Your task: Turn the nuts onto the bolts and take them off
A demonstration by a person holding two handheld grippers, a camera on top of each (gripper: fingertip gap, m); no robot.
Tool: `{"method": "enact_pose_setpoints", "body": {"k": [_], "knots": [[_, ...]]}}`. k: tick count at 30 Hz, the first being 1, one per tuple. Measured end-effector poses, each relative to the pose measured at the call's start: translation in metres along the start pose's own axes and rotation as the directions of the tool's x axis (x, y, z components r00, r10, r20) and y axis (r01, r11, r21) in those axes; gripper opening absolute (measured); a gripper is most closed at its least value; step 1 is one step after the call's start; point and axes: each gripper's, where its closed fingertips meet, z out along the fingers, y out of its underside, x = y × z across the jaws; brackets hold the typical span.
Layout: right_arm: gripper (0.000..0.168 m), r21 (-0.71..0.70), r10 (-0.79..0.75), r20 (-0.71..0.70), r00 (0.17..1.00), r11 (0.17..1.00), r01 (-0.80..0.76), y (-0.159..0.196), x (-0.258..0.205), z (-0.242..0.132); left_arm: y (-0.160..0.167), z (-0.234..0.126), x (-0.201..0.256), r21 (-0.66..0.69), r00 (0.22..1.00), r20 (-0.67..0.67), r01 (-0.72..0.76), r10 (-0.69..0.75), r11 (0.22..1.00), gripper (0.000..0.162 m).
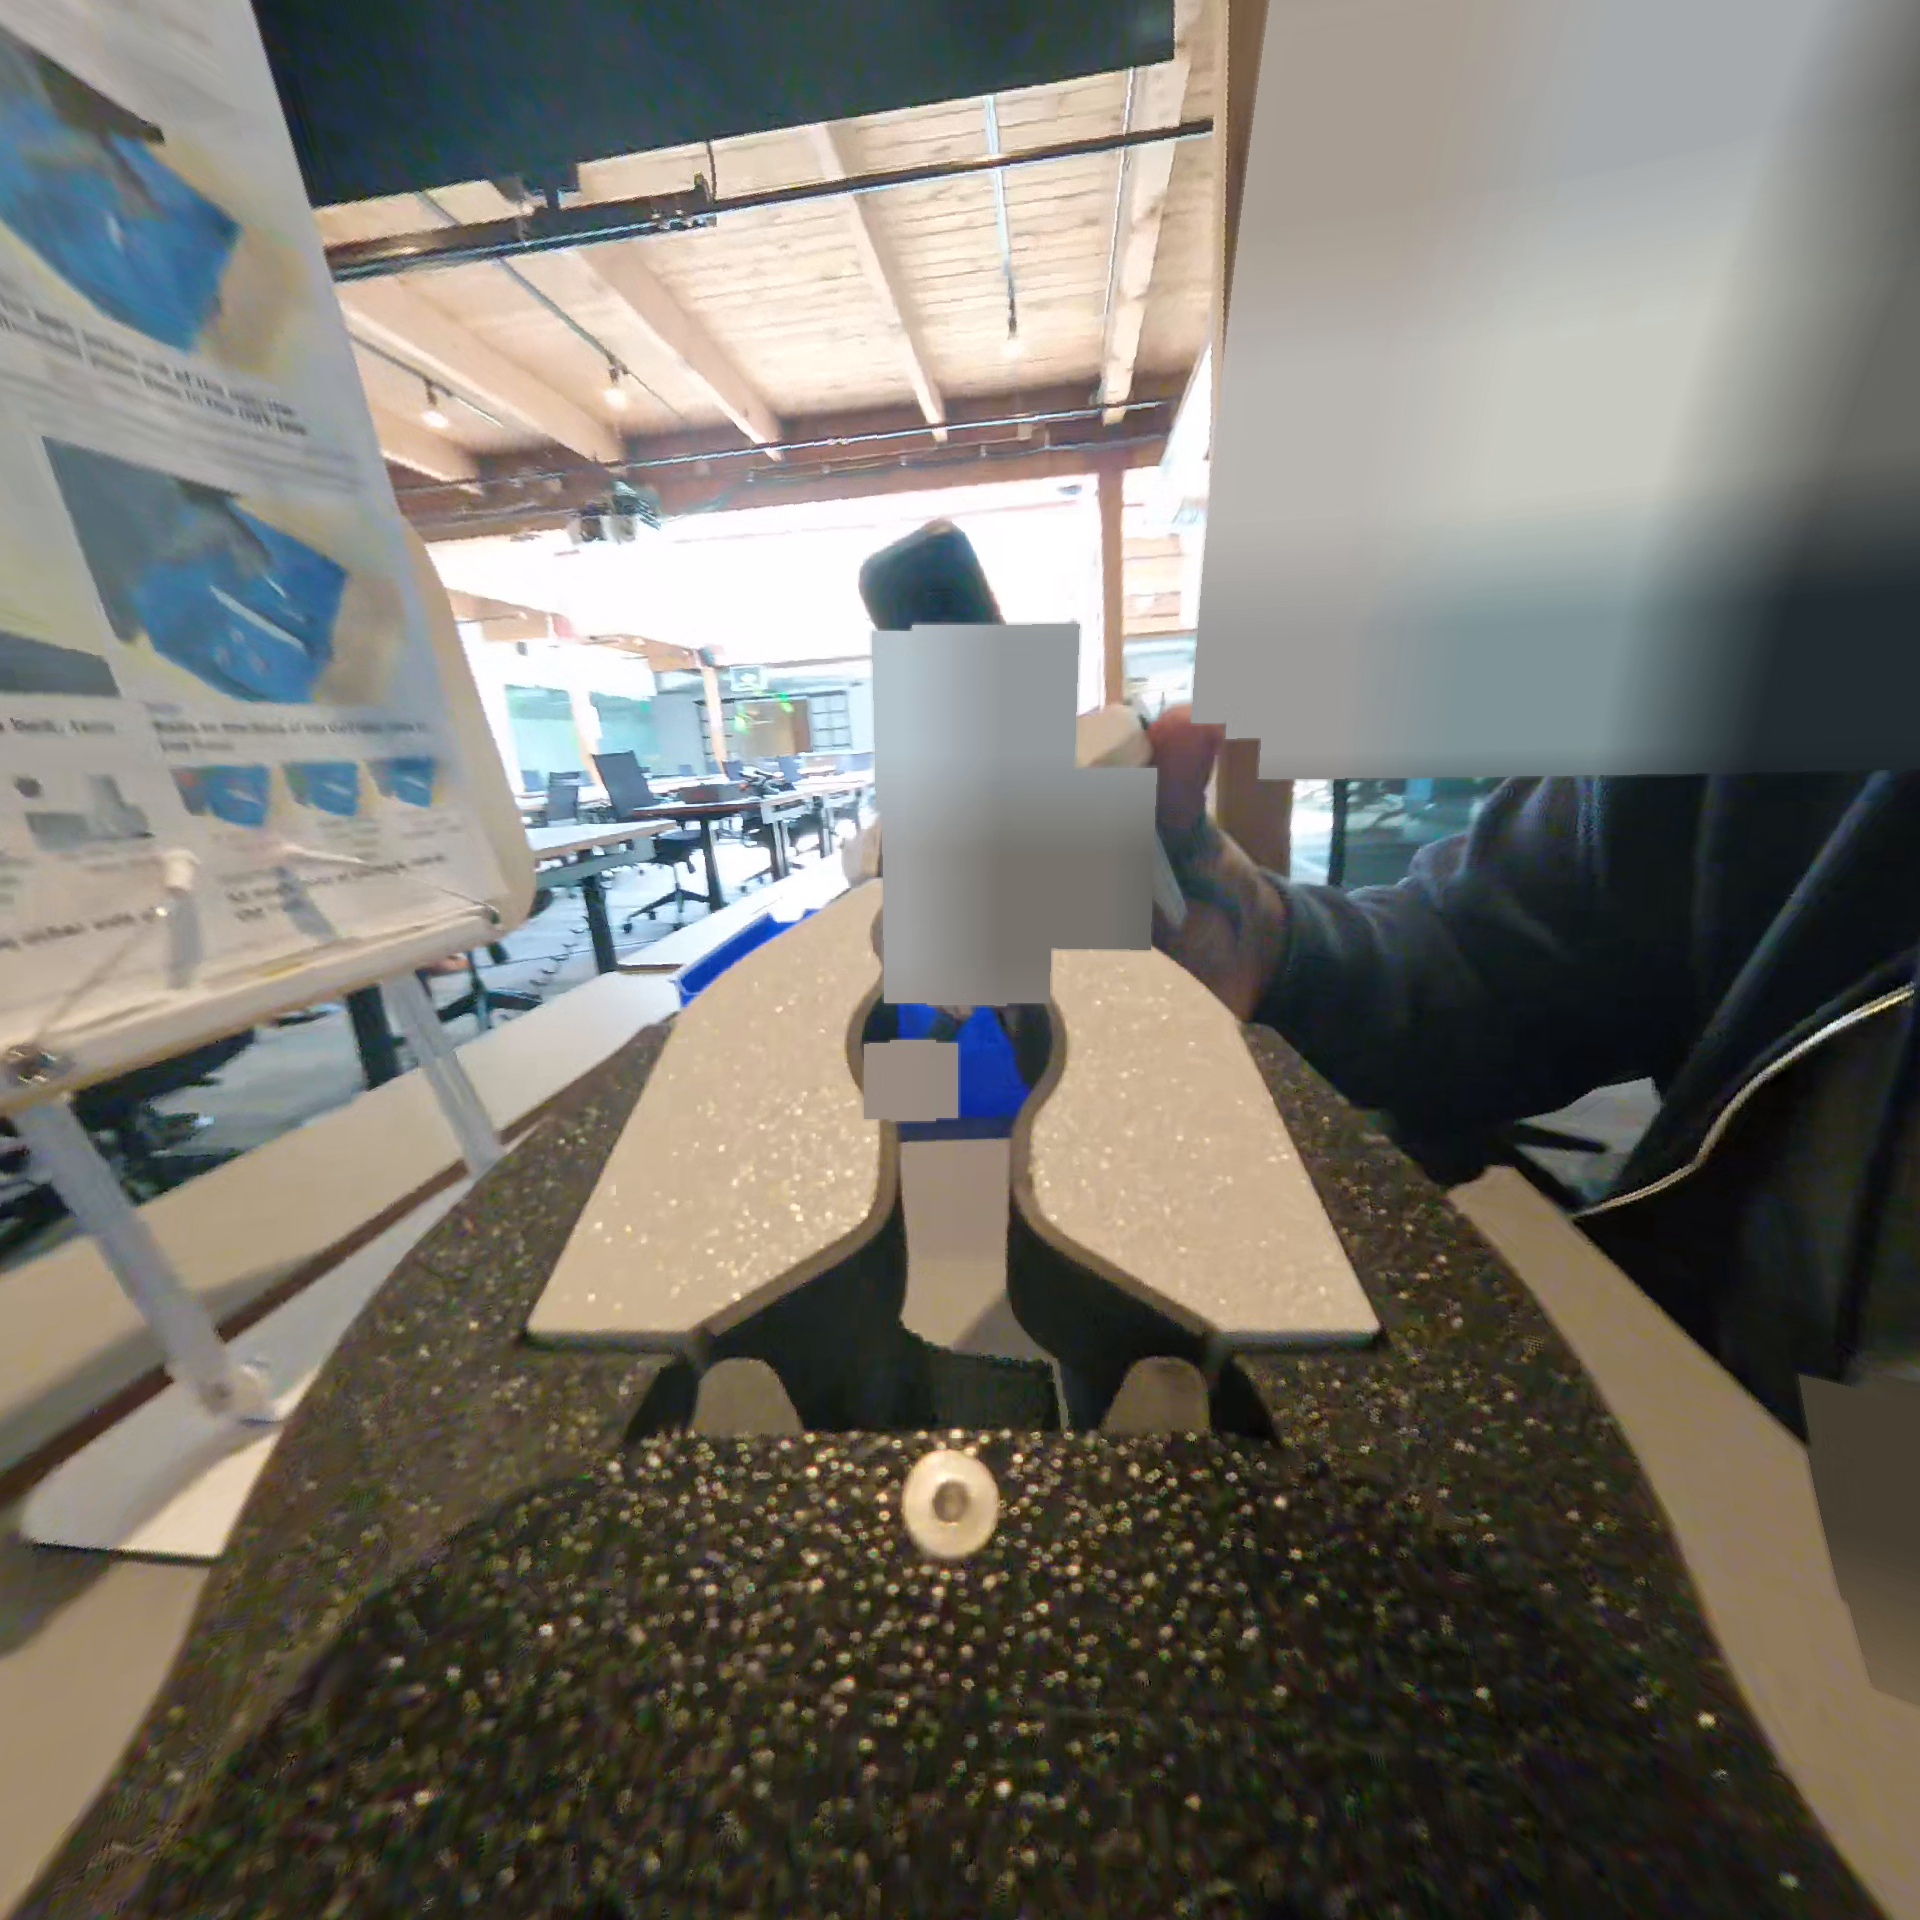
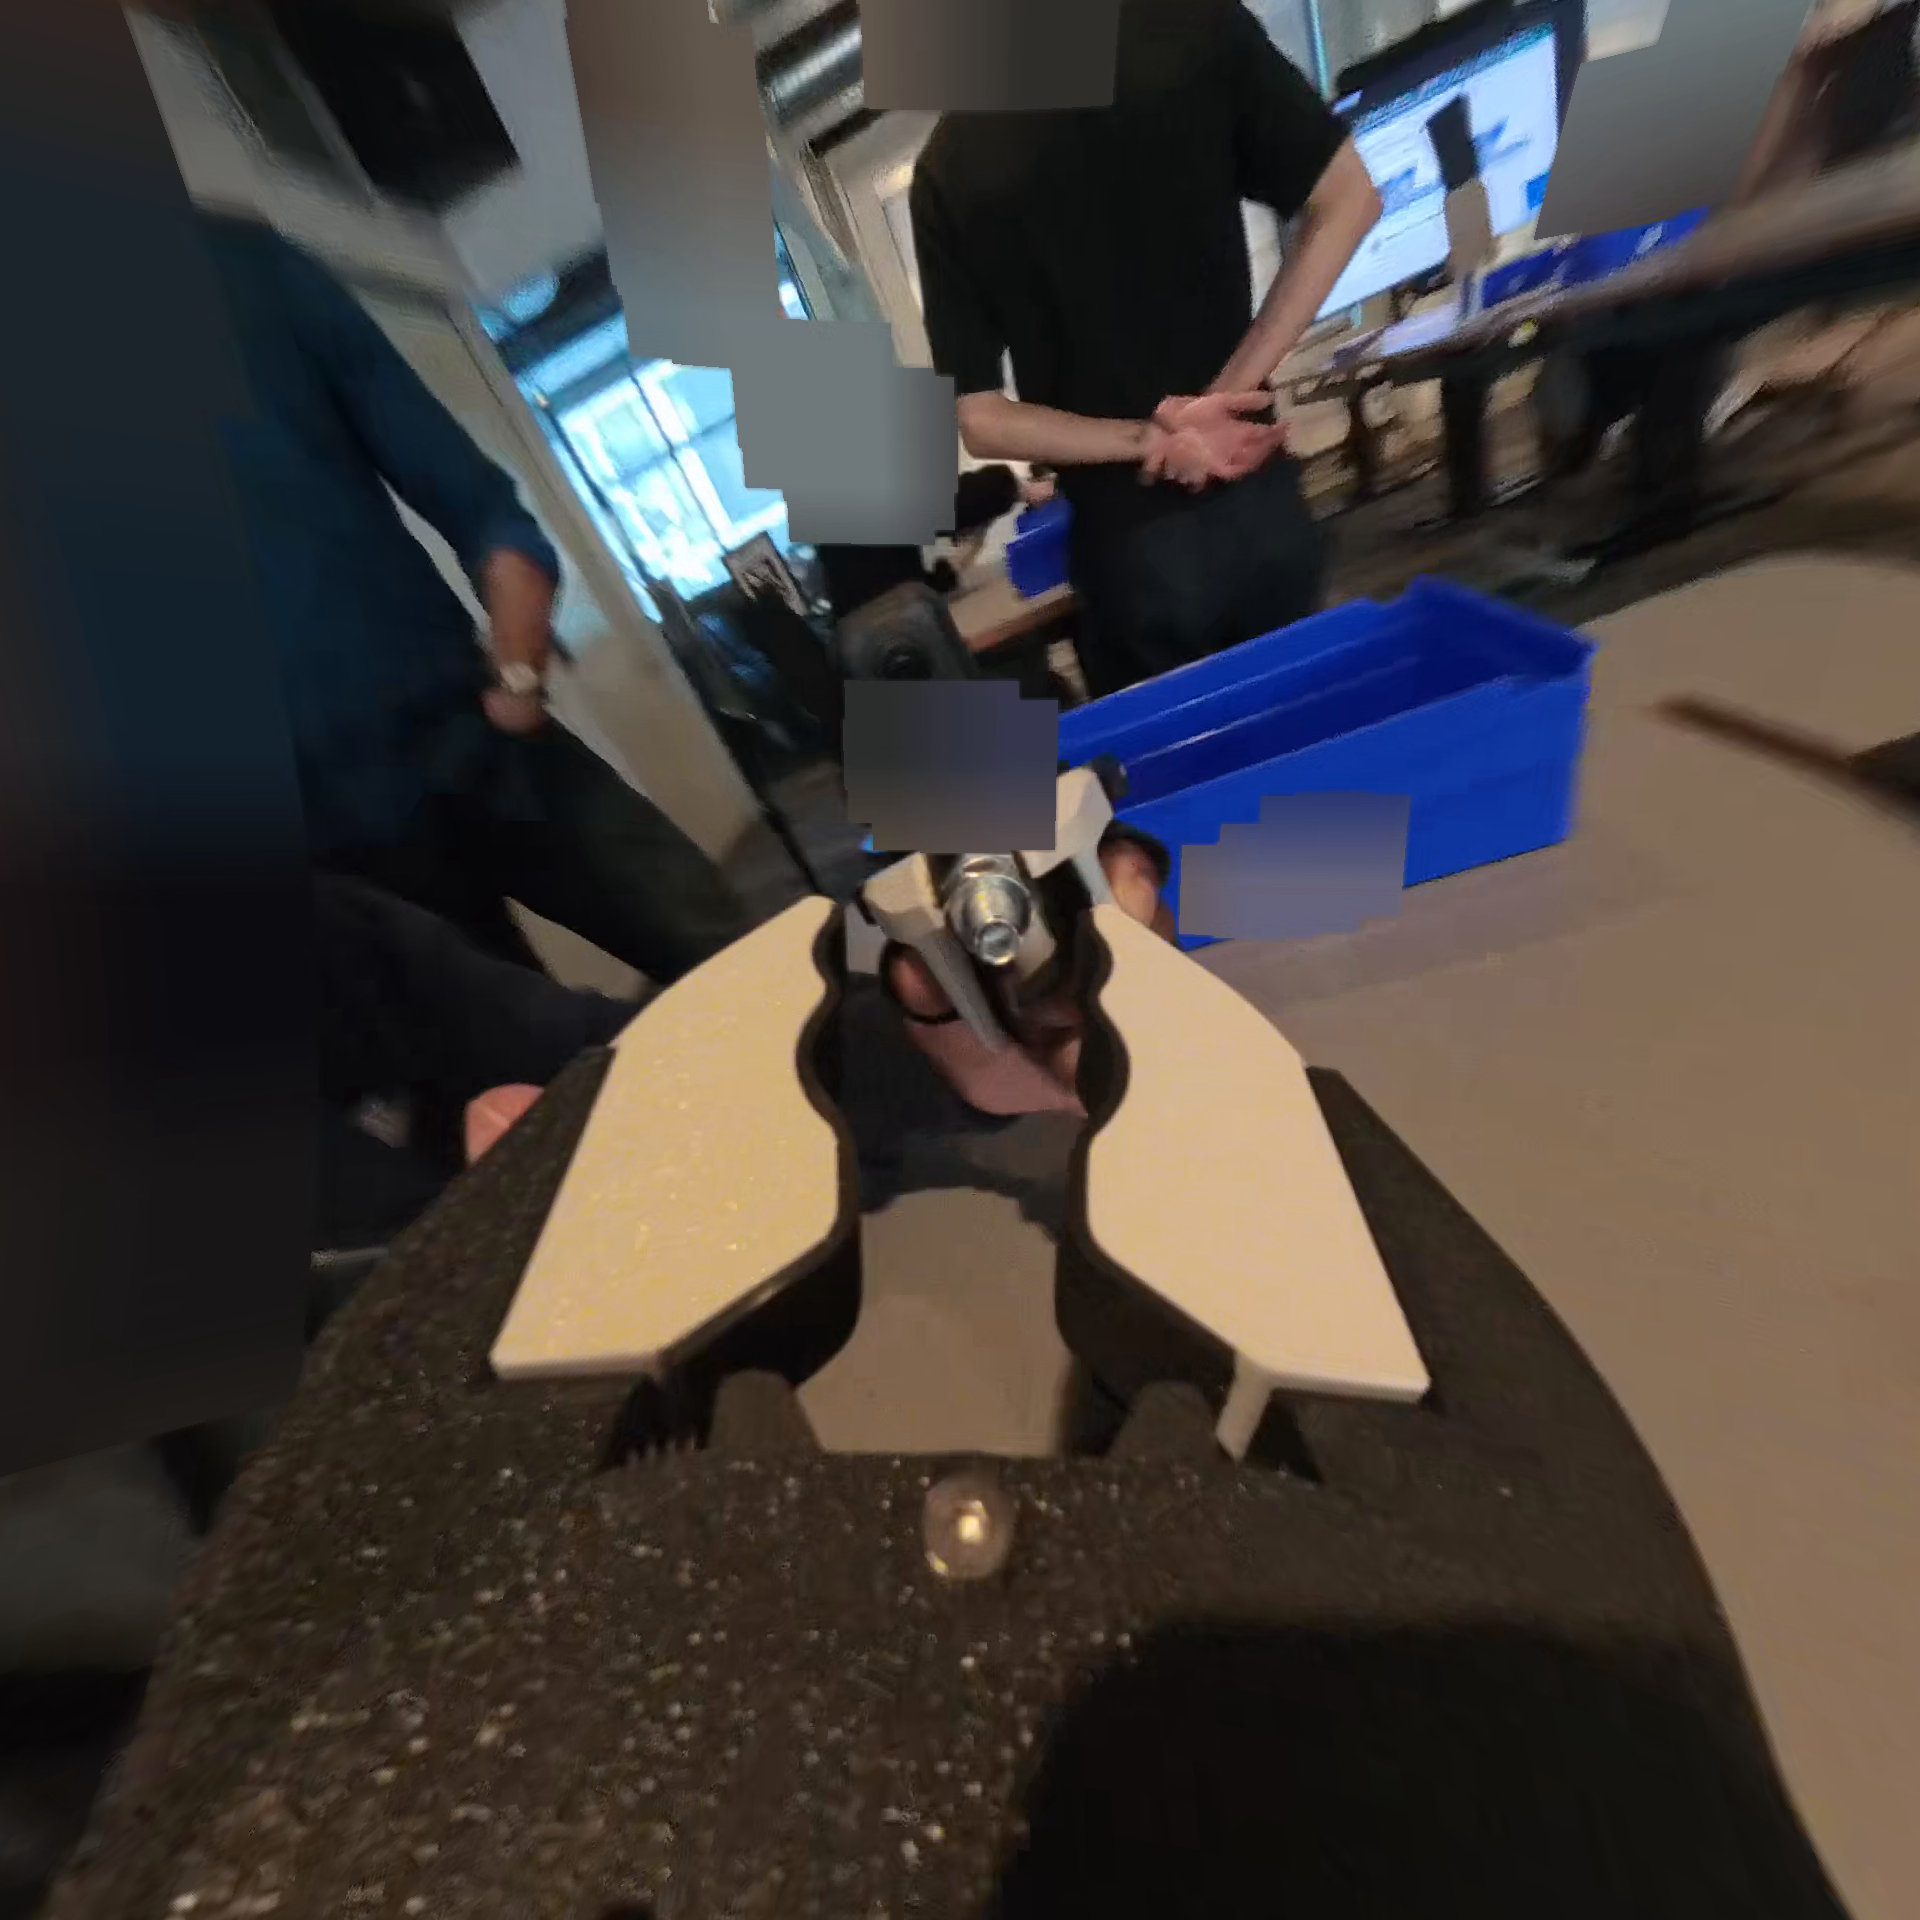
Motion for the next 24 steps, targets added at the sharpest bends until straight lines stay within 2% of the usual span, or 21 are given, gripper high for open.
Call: {"method": "enact_pose_setpoints", "body": {"k": [2, 6, 9, 11, 15, 18, 20, 24], "knots": [[0.039, 0.006, 0.125, 0.042, 0.991, 0.992, -0.126, 0.002, 0.001, 0.0, 0.001, 0.001, 0.002, -0.025, 0.998, 0.01, -0.056, 0.056, 0.998, 0.016], [0.038, -0.025, 0.219, 0.042, 0.975, 0.976, -0.218, 0.012, 0.004, 0.005, 0.005, 0.005, 0.008, -0.072, 0.99, 0.006, -0.14, 0.141, 0.988, 0.017], [0.017, -0.034, 0.23, 0.063, 0.971, 0.973, -0.228, 0.015, 0.0, 0.007, 0.009, 0.008, 0.011, -0.097, 0.986, -0.003, -0.167, 0.167, 0.981, 0.017], [0.017, -0.047, 0.178, 0.048, 0.983, 0.983, -0.175, 0.017, -0.001, 0.007, 0.009, 0.008, 0.011, -0.095, 0.988, -0.009, -0.153, 0.153, 0.984, 0.017], [0.016, -0.1, -0.077, -0.014, 0.997, 0.992, 0.075, 0.017, -0.001, 0.006, 0.009, 0.008, 0.012, -0.068, 0.998, -0.046, -0.043, 0.04, 0.997, 0.016], [0.016, -0.164, -0.334, -0.073, 0.94, 0.933, 0.319, 0.018, 0.001, 0.006, 0.011, 0.009, 0.011, -0.055, 0.991, -0.087, 0.093, -0.097, 0.994, 0.016], [0.016, -0.222, -0.527, -0.104, 0.843, 0.839, 0.497, 0.02, 0.002, 0.006, 0.013, 0.008, 0.011, -0.053, 0.964, -0.137, 0.221, -0.226, 0.974, 0.016], [0.017, -0.348, -0.824, -0.12, 0.554, 0.557, 0.754, 0.025, 0.003, 0.004, 0.016, 0.008, 0.013, -0.055, 0.906, -0.198, 0.371, -0.375, 0.927, 0.016]]}}
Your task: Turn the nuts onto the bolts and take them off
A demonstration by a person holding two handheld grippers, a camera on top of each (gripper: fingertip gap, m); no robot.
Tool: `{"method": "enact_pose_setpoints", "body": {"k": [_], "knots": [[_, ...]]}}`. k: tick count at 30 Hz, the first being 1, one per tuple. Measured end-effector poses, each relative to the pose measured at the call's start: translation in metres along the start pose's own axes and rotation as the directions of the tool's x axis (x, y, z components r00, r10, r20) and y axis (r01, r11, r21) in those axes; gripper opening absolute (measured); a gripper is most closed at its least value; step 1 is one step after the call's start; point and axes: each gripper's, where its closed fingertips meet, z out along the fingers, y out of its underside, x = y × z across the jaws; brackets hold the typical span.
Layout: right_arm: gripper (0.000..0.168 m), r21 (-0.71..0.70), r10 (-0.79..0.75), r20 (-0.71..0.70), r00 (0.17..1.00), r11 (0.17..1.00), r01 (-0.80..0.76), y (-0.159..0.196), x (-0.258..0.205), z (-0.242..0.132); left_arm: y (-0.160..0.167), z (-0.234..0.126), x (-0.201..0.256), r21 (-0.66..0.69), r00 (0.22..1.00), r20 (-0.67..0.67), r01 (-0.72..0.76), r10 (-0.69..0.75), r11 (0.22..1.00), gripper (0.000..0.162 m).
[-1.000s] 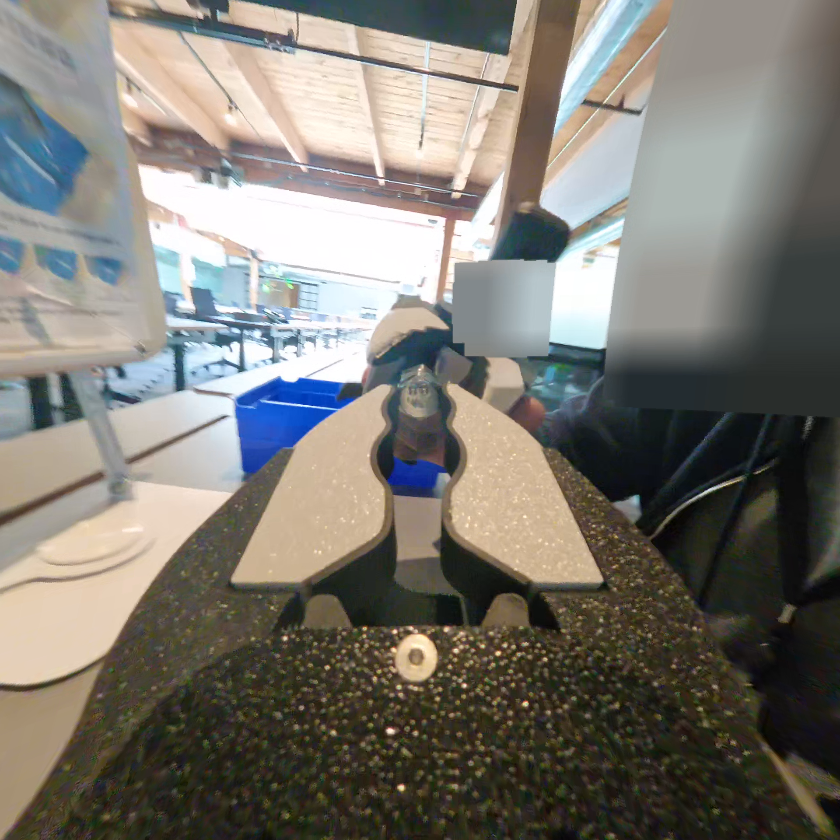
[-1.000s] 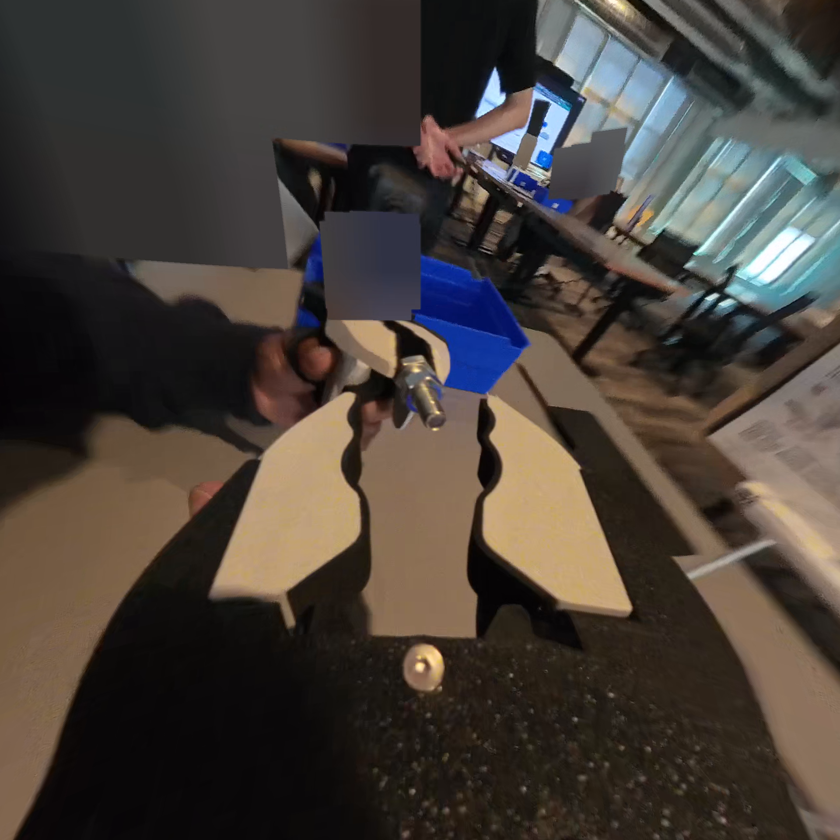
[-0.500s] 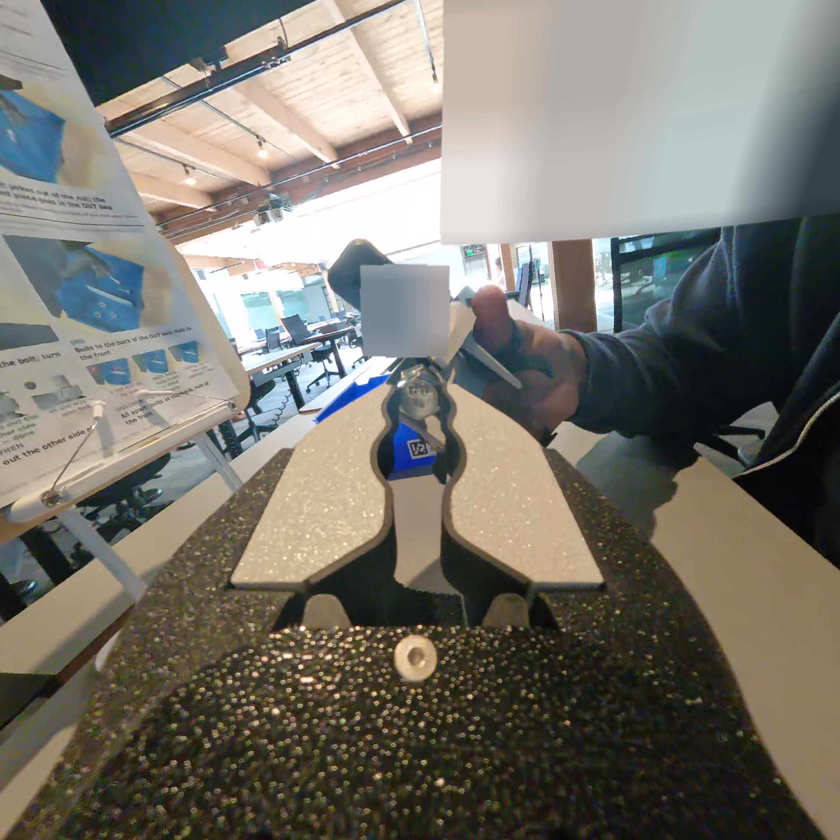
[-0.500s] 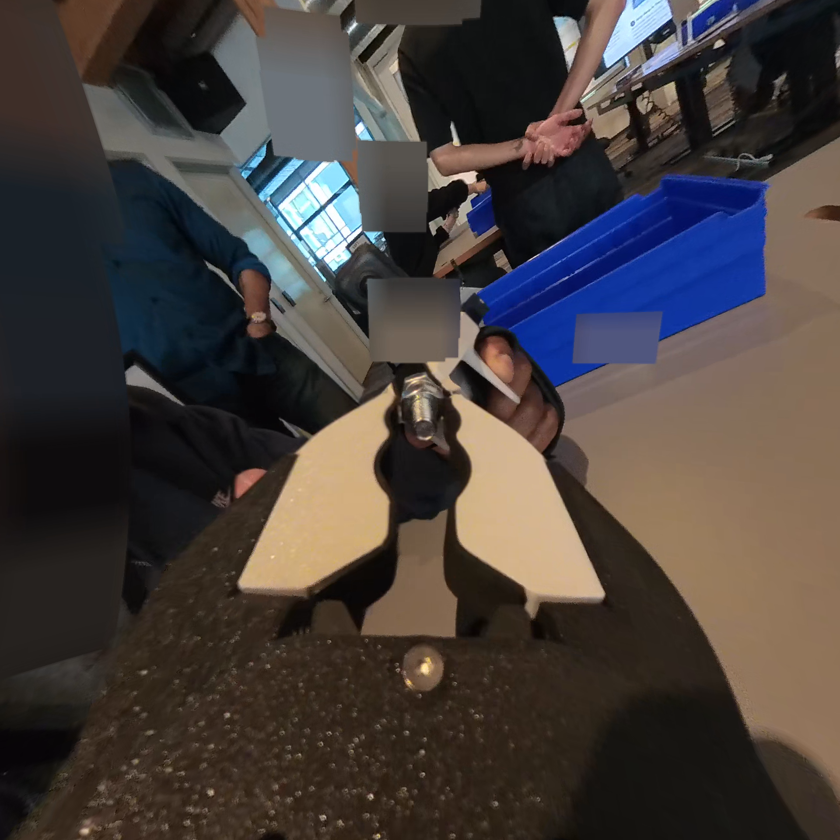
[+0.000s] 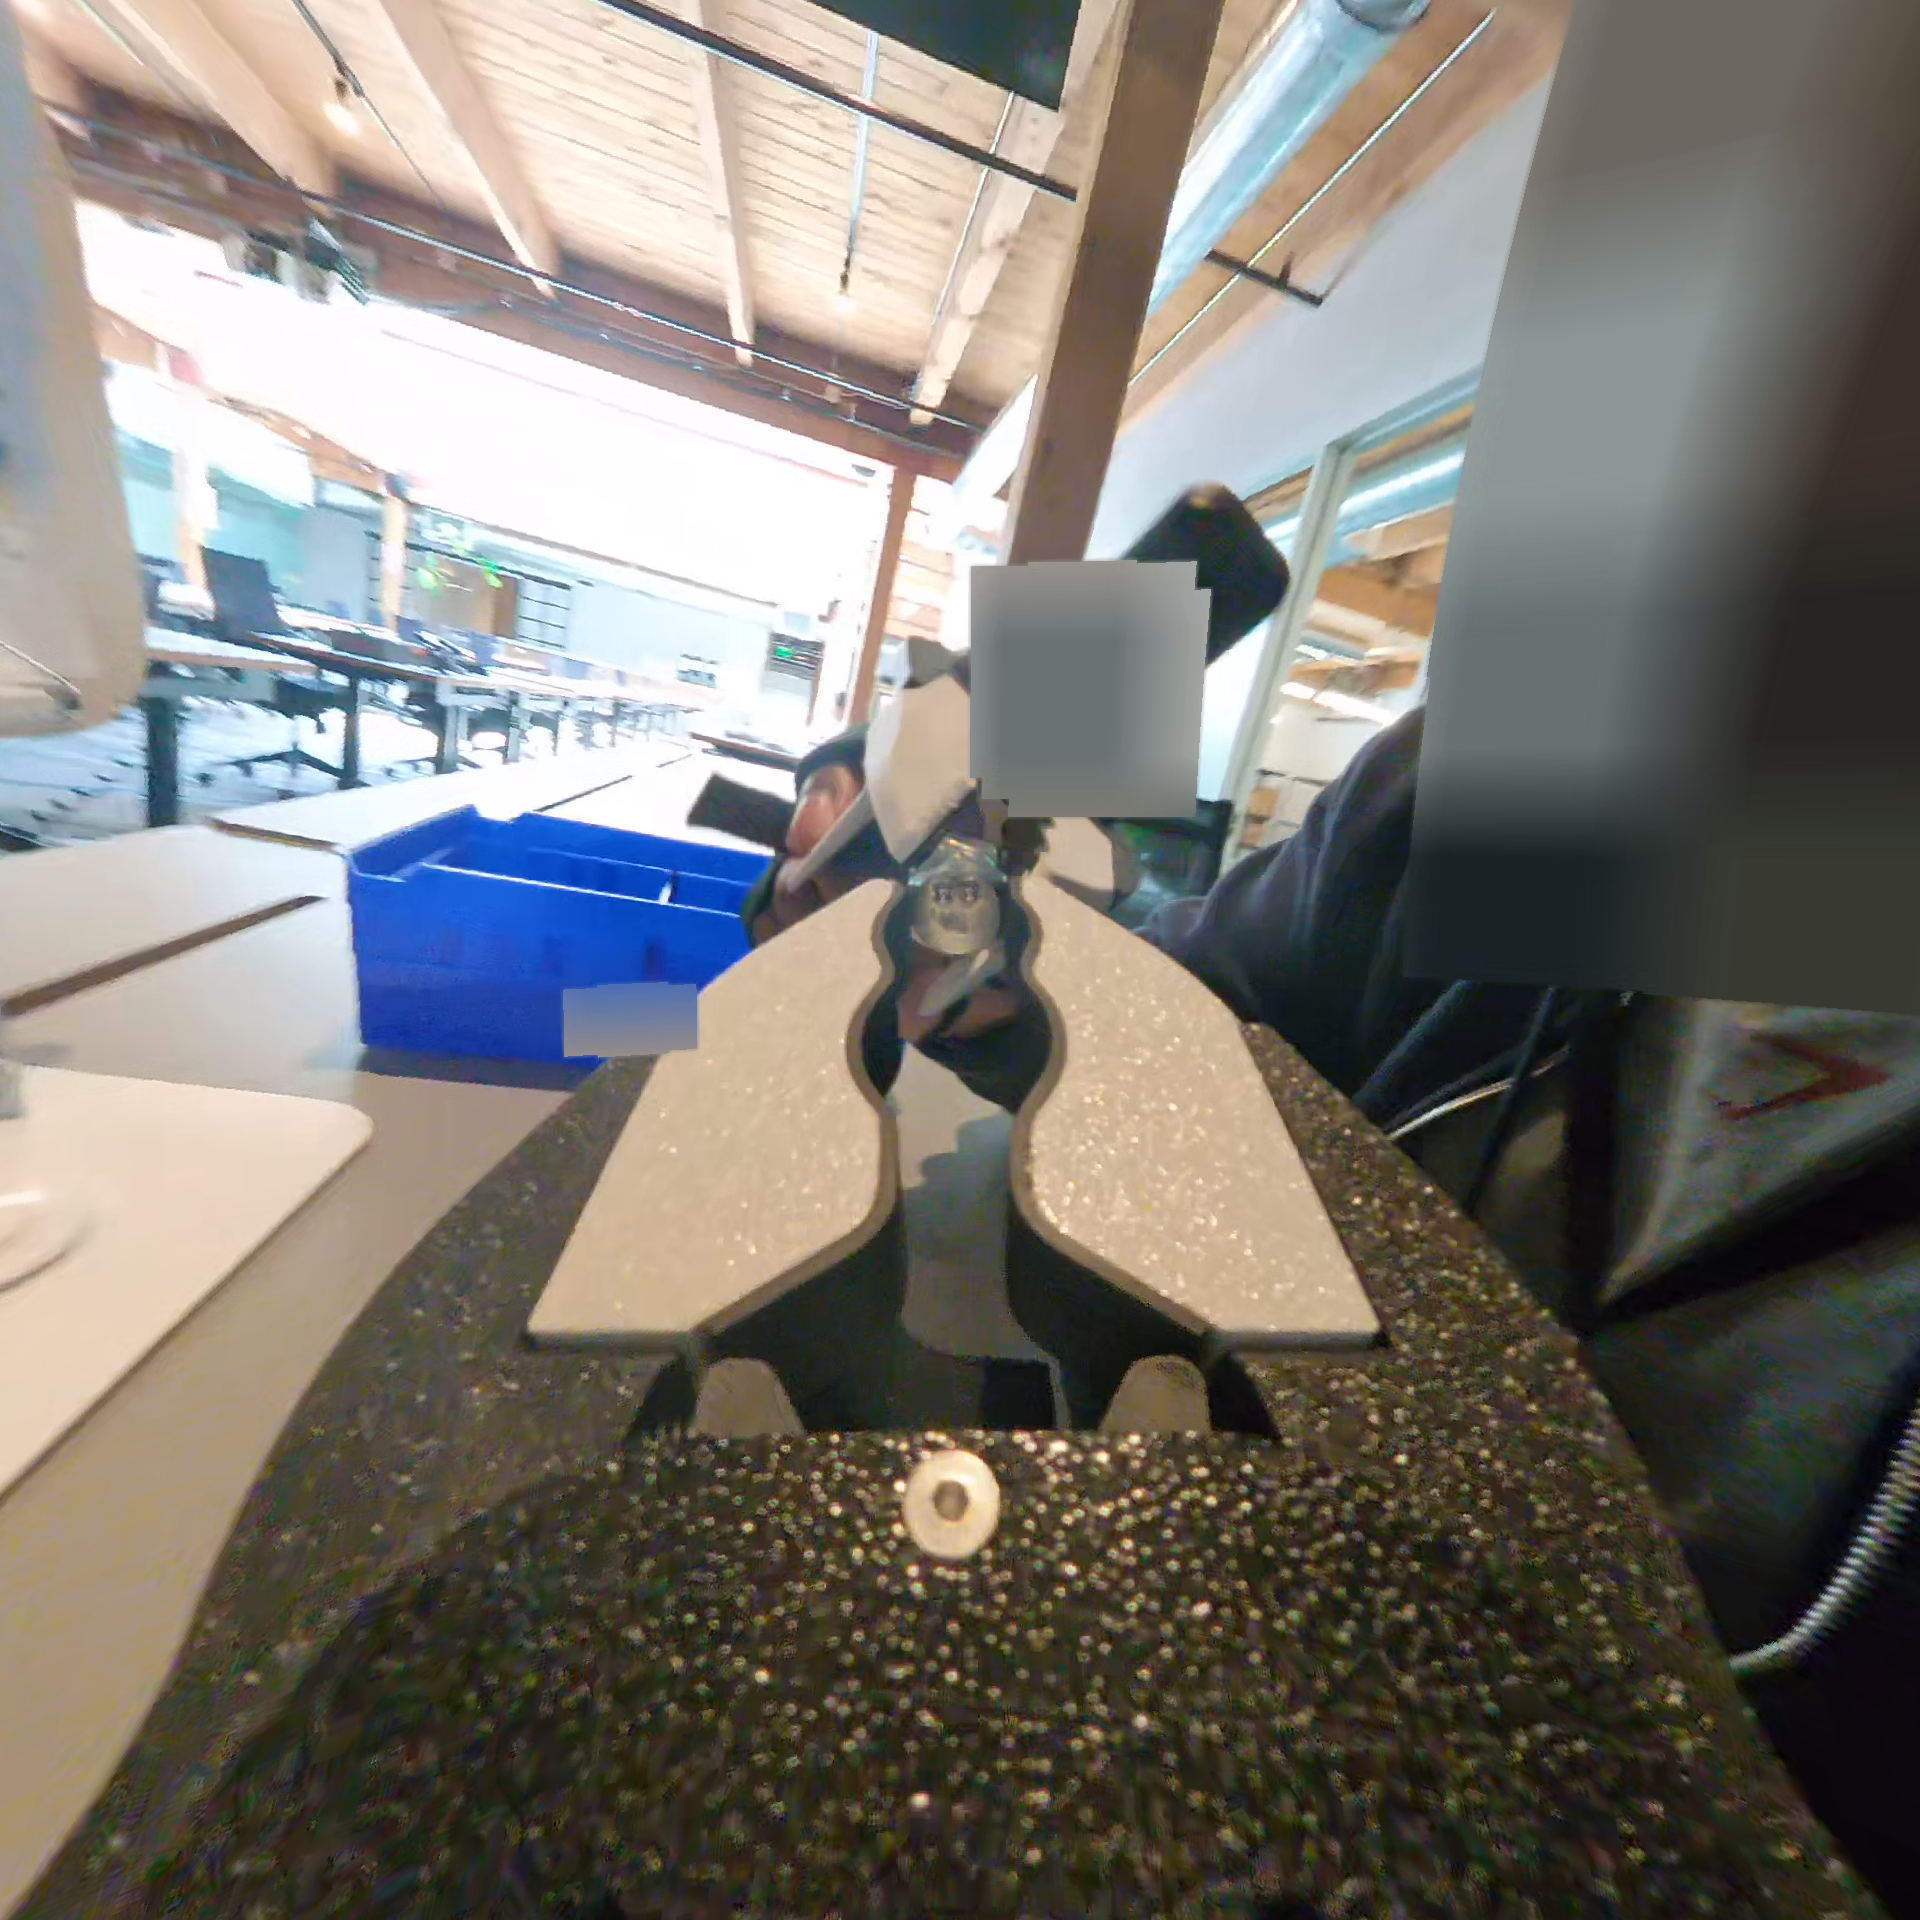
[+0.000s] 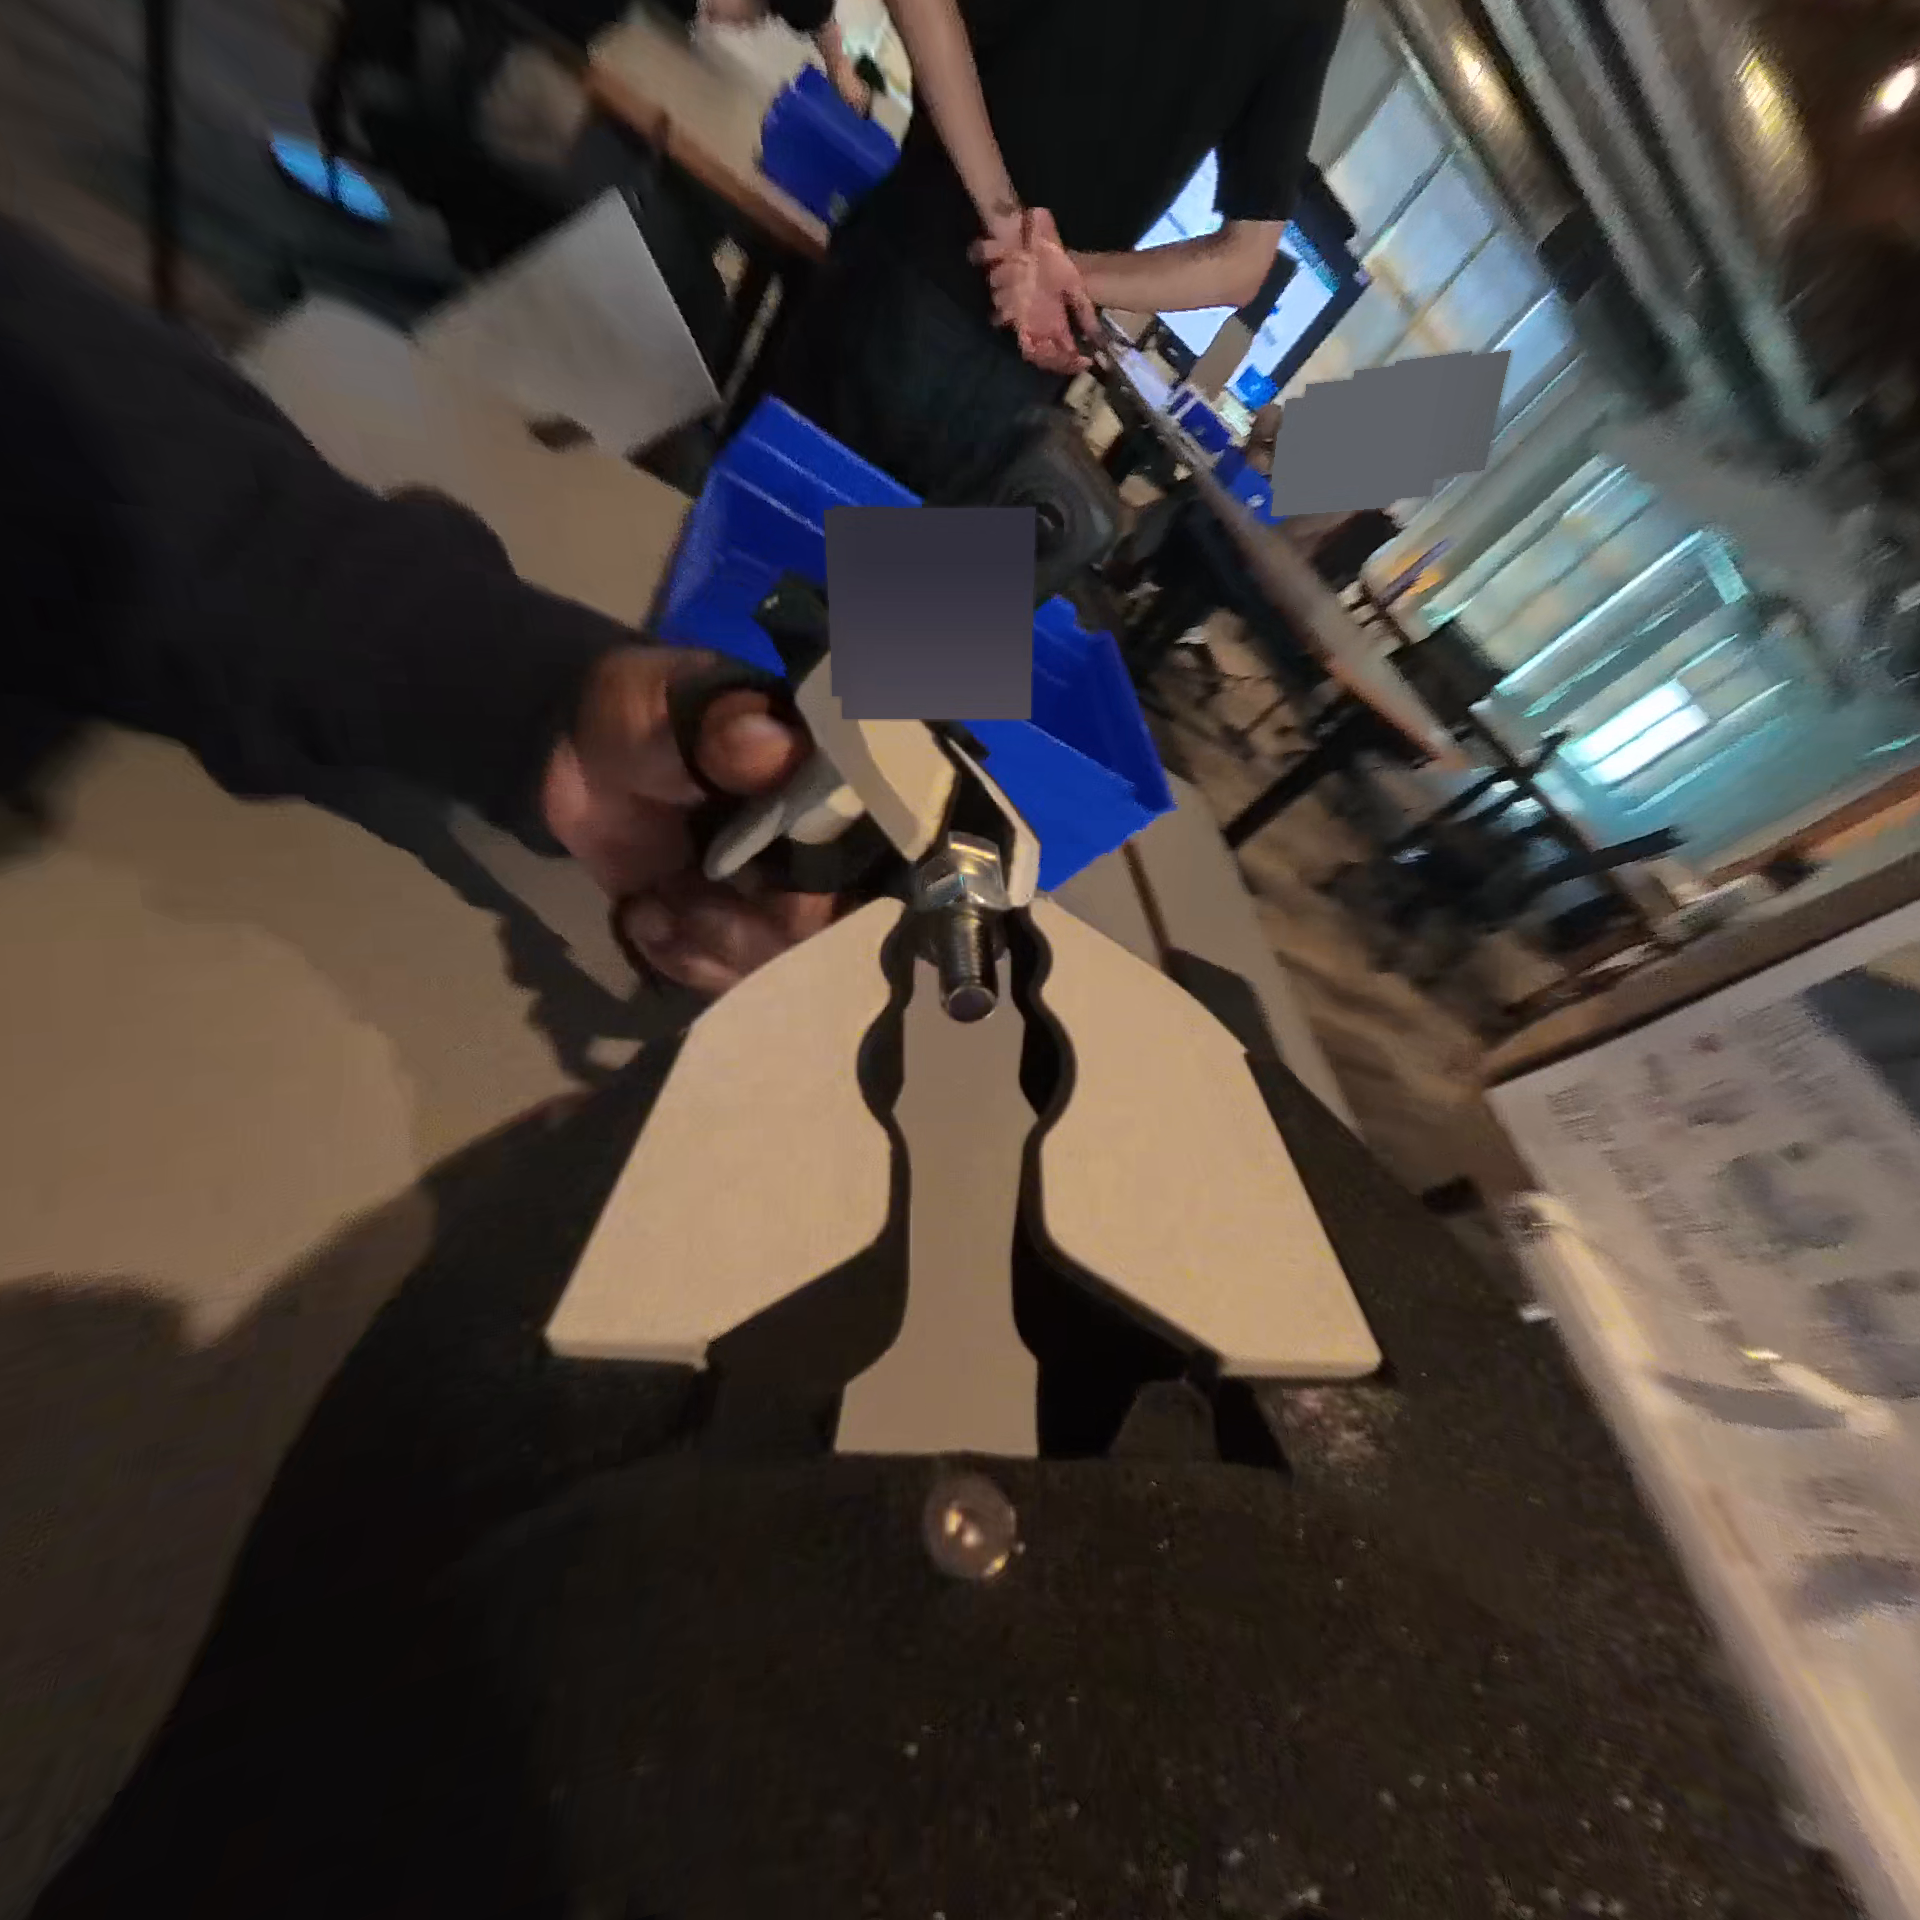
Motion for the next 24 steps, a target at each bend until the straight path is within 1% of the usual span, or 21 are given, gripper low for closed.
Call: {"method": "enact_pose_setpoints", "body": {"k": [2, 3, 4, 5, 7, 8, 10, 11, 13, 15, 20, 22, 24], "knots": [[0.017, -0.026, -0.106, -0.047, 0.993, 0.994, 0.105, 0.002, 0.0, 0.0, 0.001, 0.0, -0.001, 0.007, 0.999, -0.009, 0.03, -0.03, 1.0, 0.016], [0.018, -0.019, -0.113, -0.061, 0.992, 0.994, 0.112, 0.001, 0.0, 0.0, 0.001, 0.0, -0.001, 0.012, 1.0, -0.004, 0.014, -0.014, 1.0, 0.016], [0.026, 0.001, -0.083, -0.064, 0.994, 0.997, 0.083, -0.001, 0.001, -0.001, -0.001, -0.001, 0.0, 0.022, 1.0, 0.0, -0.008, 0.008, 1.0, 0.016], [0.034, 0.023, -0.017, -0.052, 0.999, 1.0, 0.018, -0.002, 0.003, -0.001, -0.004, -0.002, 0.0, 0.031, 0.999, 0.011, -0.035, 0.035, 0.999, 0.016], [0.045, 0.068, 0.189, 0.003, 0.982, 0.98, -0.189, -0.005, 0.008, -0.001, -0.01, -0.005, 0.0, 0.032, 0.991, 0.054, -0.126, 0.124, 0.992, 0.016], [0.044, 0.094, 0.308, 0.045, 0.95, 0.946, -0.311, -0.007, 0.011, -0.002, -0.012, -0.006, 0.0, 0.026, 0.981, 0.079, -0.181, 0.178, 0.983, 0.016], [0.043, 0.122, 0.523, 0.167, 0.836, 0.83, -0.544, -0.011, 0.013, -0.004, -0.015, -0.008, 0.002, 0.003, 0.953, 0.116, -0.282, 0.28, 0.959, 0.016], [0.04, 0.117, 0.606, 0.219, 0.765, 0.762, -0.637, -0.012, 0.014, -0.004, -0.017, -0.008, 0.003, -0.006, 0.939, 0.128, -0.32, 0.318, 0.947, 0.016], [0.035, 0.101, 0.704, 0.315, 0.637, 0.642, -0.76, -0.015, 0.014, -0.006, -0.019, -0.008, 0.005, -0.012, 0.92, 0.142, -0.369, 0.366, 0.93, 0.016], [0.033, 0.089, 0.748, 0.366, 0.553, 0.564, -0.821, -0.017, 0.013, -0.007, -0.019, -0.009, 0.006, -0.012, 0.91, 0.147, -0.39, 0.388, 0.921, 0.016], [0.031, 0.023, 0.811, 0.412, 0.416, 0.447, -0.894, -0.018, 0.005, -0.003, -0.014, -0.006, 0.006, -0.067, 0.882, 0.153, -0.44, 0.445, 0.896, 0.017], [0.031, 0.002, 0.823, 0.421, 0.381, 0.419, -0.908, -0.018, 0.002, -0.001, -0.01, -0.004, 0.007, -0.094, 0.871, 0.147, -0.46, 0.469, 0.883, 0.017], [0.027, -0.013, 0.83, 0.416, 0.372, 0.415, -0.91, -0.016, 0.0, 0.0, -0.007, -0.002, 0.007, -0.117, 0.861, 0.143, -0.474, 0.487, 0.873, 0.017]]}}
